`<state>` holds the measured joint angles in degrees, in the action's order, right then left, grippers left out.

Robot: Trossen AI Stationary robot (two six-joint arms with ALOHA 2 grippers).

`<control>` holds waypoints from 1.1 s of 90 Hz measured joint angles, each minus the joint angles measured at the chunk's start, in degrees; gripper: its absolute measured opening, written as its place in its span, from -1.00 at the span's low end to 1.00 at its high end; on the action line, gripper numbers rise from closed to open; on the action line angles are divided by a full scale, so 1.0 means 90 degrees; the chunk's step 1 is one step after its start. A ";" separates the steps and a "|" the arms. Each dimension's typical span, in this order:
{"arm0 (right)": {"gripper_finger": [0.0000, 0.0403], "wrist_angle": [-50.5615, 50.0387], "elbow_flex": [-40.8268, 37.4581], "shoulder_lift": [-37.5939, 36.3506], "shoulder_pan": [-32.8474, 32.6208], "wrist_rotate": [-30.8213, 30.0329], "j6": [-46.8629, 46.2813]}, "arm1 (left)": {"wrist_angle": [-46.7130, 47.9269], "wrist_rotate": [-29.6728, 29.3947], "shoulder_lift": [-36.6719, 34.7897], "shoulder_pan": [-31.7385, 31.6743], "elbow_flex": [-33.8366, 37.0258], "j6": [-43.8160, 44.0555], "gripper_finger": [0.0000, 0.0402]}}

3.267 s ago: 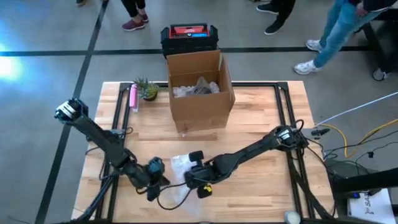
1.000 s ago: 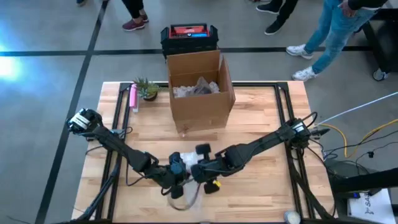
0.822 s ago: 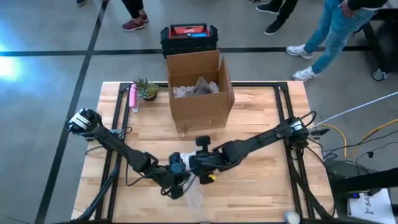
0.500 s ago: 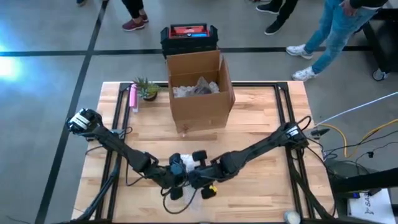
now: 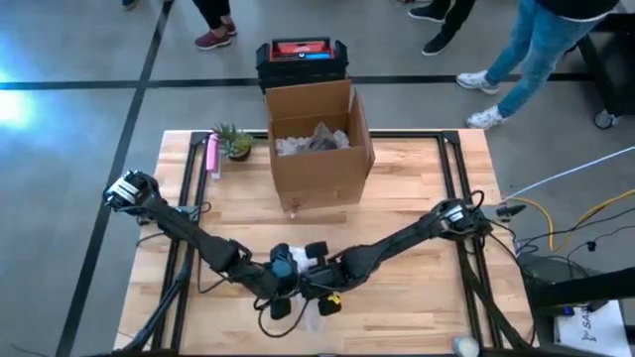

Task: Wrap mug
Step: Wrap the orange mug with transparent bubble wrap

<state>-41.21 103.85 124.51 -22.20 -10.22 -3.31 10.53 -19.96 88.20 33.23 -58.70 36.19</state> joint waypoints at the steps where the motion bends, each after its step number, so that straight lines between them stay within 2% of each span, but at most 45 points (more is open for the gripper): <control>1: -1.00 -0.0001 0.0000 -0.0001 0.0000 0.0004 0.0000 | 0.0118 -0.0016 -0.0022 0.0018 -0.0040 0.0009 -1.00; 9: -1.00 -0.0005 0.0003 -0.0010 0.0000 0.0015 0.0022 | 0.1160 -0.0367 -0.0128 0.0120 -0.0289 0.0202 -1.00; 21: -1.00 -0.0010 0.0012 -0.0012 0.0000 0.0015 0.0036 | 0.2516 -0.1505 -0.0187 0.0258 -0.0374 0.0871 -1.00; 29: -1.00 -0.0010 0.0012 -0.0012 0.0000 0.0015 0.0039 | 0.2610 -0.2137 -0.0149 0.0247 -0.0104 0.1190 -1.00; 34: -1.00 -0.0010 0.0012 -0.0012 0.0000 0.0012 0.0036 | 0.2187 -0.2275 -0.0116 0.0188 0.0114 0.1104 -1.00; 41: -1.00 -0.0010 0.0012 -0.0012 0.0000 0.0011 0.0036 | 0.1095 -0.2084 -0.0102 0.0091 0.0398 0.0655 -1.00; 52: -1.00 -0.0015 0.0015 -0.0015 -0.0002 0.0016 0.0039 | -0.0748 -0.1139 -0.0036 -0.0018 0.0784 -0.0207 -1.00; 61: -1.00 -0.0017 0.0015 -0.0017 -0.0003 0.0020 0.0039 | -0.1659 -0.0700 -0.0029 -0.0014 0.0933 -0.0713 -1.00; 85: -1.00 -0.0047 0.0056 -0.0056 0.0010 0.0013 0.0036 | -0.1818 -0.0575 0.0221 -0.0024 0.1160 -0.0522 -1.00; 99: -1.00 -0.0758 0.0534 -0.0206 0.0007 0.0040 0.0039 | -0.1904 -0.0570 0.0531 -0.0044 0.1168 -0.0314 -1.00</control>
<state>-48.03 108.66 122.66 -22.13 -9.86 -2.96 -6.61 -25.09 92.98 32.84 -48.18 33.37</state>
